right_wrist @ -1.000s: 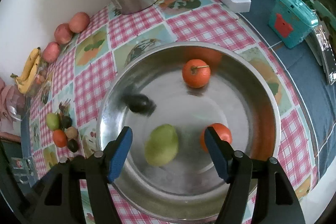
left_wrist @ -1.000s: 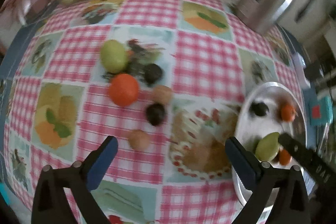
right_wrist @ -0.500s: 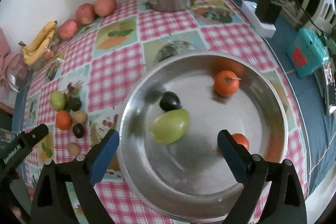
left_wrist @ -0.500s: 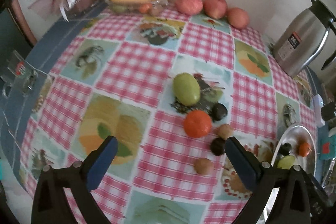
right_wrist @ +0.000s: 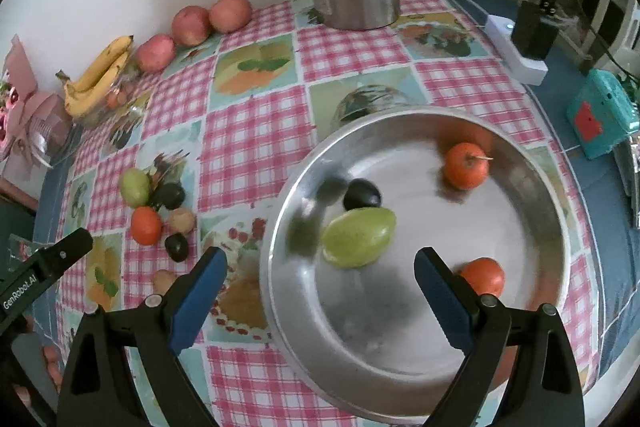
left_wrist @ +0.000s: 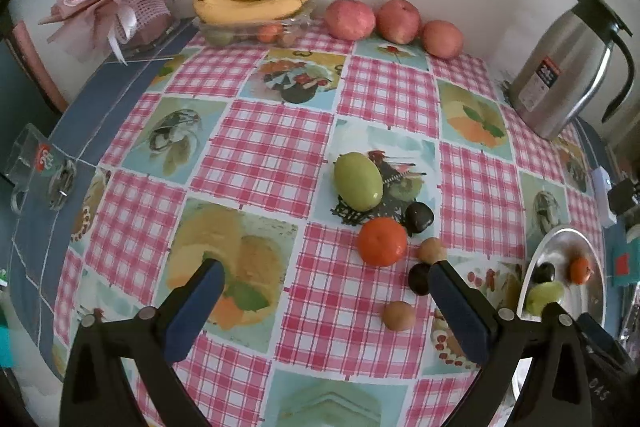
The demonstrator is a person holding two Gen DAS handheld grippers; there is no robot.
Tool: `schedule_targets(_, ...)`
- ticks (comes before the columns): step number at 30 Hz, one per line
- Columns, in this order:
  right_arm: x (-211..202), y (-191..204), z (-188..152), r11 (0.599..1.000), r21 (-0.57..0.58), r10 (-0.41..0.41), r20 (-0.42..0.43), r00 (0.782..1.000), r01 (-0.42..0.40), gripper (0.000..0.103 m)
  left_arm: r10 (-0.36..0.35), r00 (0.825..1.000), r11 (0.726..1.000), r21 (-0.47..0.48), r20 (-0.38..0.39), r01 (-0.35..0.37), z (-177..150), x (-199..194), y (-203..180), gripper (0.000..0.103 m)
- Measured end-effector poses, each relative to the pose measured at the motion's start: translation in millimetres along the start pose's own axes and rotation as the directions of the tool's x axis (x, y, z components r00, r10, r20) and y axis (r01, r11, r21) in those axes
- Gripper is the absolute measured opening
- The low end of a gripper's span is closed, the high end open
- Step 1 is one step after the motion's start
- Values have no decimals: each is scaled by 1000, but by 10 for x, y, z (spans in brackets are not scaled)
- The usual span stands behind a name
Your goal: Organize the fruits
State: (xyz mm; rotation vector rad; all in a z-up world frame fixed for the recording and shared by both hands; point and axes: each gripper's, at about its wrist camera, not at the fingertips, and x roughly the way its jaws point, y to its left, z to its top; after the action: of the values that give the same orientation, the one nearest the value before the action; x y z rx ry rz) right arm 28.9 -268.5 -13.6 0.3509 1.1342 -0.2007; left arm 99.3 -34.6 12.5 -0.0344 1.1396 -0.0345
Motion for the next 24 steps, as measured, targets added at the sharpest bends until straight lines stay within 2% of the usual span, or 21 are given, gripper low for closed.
schedule_targets(3, 34, 90, -20, 1000, -22, 9, -12, 1000, -10, 95, 0, 1000, 1000, 1, -7, 0, 9, 14, 35, 103)
schedule_targets(13, 135, 467, -93, 993, -99, 57, -50, 997, -61, 95, 77, 997, 997, -24, -1, -77, 78, 36, 355, 103)
schedule_targets(19, 163, 685, -116, 987, -131, 87, -63, 994, -95, 95, 35, 998, 997, -66, -53, -39, 77, 177, 526, 103)
schedule_targets(24, 225, 881, -125, 981, -164, 94, -84, 992, -107, 95, 30, 996, 996, -77, -82, -36, 76, 280, 555, 103)
